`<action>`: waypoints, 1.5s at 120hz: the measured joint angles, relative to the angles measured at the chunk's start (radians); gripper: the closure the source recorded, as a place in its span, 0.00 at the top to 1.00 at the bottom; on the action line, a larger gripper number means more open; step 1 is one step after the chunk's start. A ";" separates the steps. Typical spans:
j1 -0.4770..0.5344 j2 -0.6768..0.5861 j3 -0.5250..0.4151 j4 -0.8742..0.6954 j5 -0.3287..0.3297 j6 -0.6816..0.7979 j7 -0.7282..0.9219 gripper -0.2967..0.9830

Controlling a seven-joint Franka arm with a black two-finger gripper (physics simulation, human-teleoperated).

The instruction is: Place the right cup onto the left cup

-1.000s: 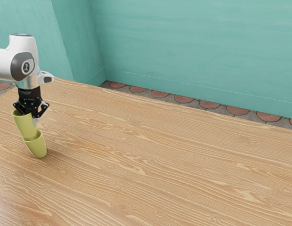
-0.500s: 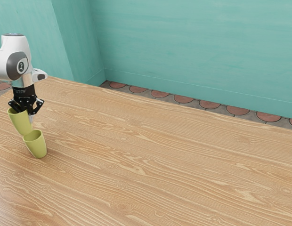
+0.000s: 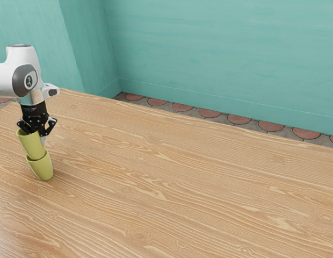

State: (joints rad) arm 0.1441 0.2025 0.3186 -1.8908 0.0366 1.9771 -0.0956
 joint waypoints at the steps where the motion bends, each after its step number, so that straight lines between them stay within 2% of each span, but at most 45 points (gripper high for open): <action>1: 0.000 0.000 0.000 -0.001 0.000 0.000 0.000 0.16; 38: 0.002 -0.002 0.000 -0.013 -0.014 0.022 0.000 0.17; 125: 0.005 0.005 0.002 -0.012 0.003 0.050 -0.016 0.16; 151: 0.004 0.005 0.002 -0.013 0.020 0.062 -0.019 0.51; 165: 0.003 -0.009 0.002 -0.007 0.022 0.060 -0.019 0.61; 180: -0.004 -0.089 -0.008 0.019 0.024 0.003 -0.019 0.67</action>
State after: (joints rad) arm 0.1405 0.1131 0.3109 -1.8720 0.0604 1.9803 -0.1143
